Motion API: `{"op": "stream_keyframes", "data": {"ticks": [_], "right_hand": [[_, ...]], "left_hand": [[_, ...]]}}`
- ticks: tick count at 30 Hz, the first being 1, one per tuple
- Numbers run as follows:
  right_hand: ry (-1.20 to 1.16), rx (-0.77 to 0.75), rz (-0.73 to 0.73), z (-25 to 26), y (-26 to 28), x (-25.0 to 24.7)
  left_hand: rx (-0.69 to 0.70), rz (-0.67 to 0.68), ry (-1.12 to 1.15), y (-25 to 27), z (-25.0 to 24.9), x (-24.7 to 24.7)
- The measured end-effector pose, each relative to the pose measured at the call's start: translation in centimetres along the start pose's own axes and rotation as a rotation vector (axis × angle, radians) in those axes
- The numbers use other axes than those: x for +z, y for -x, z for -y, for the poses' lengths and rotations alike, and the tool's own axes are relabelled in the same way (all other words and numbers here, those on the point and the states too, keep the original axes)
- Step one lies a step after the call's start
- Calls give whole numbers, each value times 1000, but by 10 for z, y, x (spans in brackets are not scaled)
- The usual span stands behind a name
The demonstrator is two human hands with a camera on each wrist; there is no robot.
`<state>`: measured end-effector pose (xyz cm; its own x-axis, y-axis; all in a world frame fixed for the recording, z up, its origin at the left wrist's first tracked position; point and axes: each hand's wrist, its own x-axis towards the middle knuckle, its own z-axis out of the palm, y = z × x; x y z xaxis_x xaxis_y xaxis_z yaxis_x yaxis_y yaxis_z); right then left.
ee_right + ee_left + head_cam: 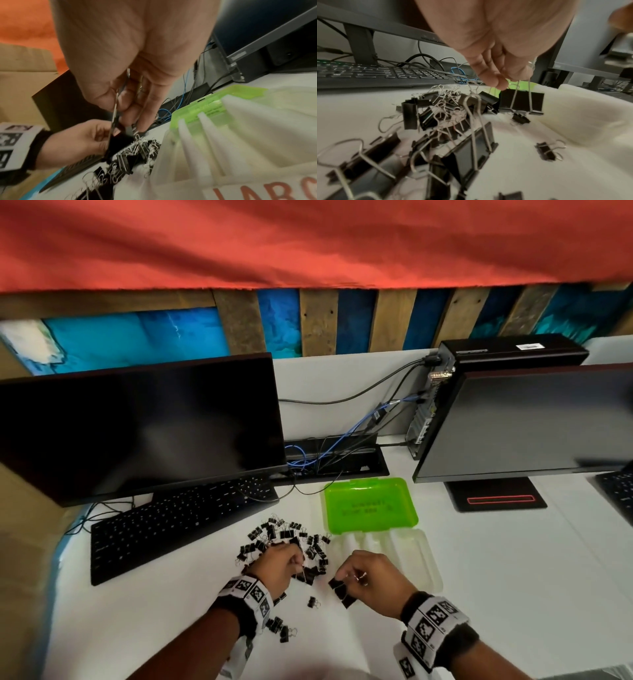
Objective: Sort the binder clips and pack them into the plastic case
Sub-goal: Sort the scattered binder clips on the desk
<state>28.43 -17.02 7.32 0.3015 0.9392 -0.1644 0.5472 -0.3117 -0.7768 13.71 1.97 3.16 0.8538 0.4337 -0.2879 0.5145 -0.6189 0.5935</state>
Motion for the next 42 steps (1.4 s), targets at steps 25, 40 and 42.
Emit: {"op": "stream_keyframes", "data": {"ticks": [25, 40, 42], "right_hand": [[388, 1, 299, -24, 37, 12], [628, -115, 364, 32, -89, 63], [661, -95, 400, 39, -91, 73]], "left_hand": [[-75, -97, -253, 2, 19, 13], [-18, -70, -19, 26, 33, 10], [-19, -92, -3, 31, 34, 8]]}}
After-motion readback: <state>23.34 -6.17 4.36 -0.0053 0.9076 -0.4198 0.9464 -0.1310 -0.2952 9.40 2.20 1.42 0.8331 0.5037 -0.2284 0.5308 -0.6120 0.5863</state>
